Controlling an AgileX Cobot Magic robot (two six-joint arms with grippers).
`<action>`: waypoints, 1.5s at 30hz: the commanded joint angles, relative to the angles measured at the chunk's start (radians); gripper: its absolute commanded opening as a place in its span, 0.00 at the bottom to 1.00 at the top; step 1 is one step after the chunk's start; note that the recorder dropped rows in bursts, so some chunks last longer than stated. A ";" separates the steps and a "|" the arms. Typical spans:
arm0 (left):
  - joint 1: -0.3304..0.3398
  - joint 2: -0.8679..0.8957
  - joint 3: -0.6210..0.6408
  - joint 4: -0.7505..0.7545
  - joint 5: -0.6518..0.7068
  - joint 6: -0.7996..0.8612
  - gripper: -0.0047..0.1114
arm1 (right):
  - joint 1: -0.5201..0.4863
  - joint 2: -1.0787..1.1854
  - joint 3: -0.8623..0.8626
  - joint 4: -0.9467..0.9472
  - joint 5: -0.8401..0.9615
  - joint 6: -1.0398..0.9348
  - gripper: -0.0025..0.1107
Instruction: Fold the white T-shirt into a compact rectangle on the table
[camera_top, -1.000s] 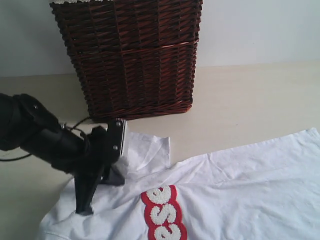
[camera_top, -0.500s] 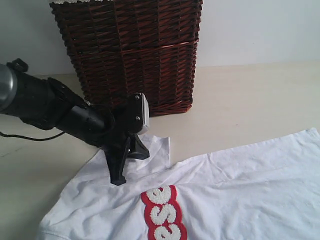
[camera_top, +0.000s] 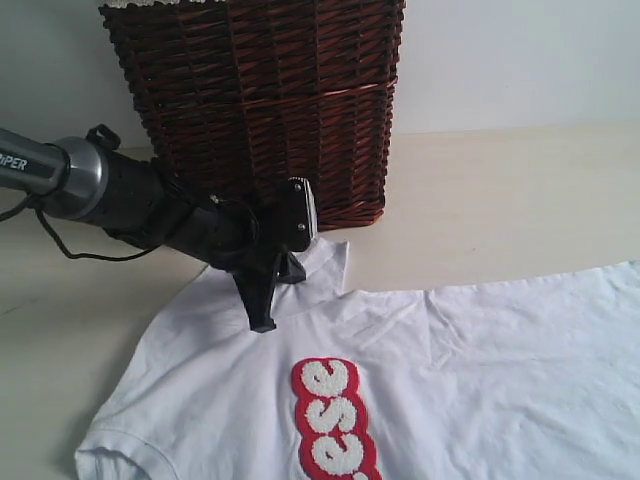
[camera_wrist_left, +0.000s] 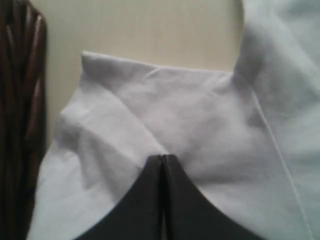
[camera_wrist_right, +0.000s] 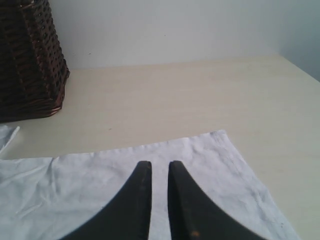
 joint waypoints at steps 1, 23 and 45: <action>0.002 0.046 -0.014 -0.013 -0.106 0.001 0.04 | 0.002 -0.006 0.004 -0.006 -0.008 0.000 0.14; 0.146 -0.573 0.212 0.313 0.590 -0.778 0.54 | 0.002 -0.006 0.004 -0.006 -0.008 0.000 0.14; 0.009 -0.682 0.644 0.774 0.501 -0.779 0.93 | 0.002 -0.006 0.004 -0.006 -0.008 0.000 0.14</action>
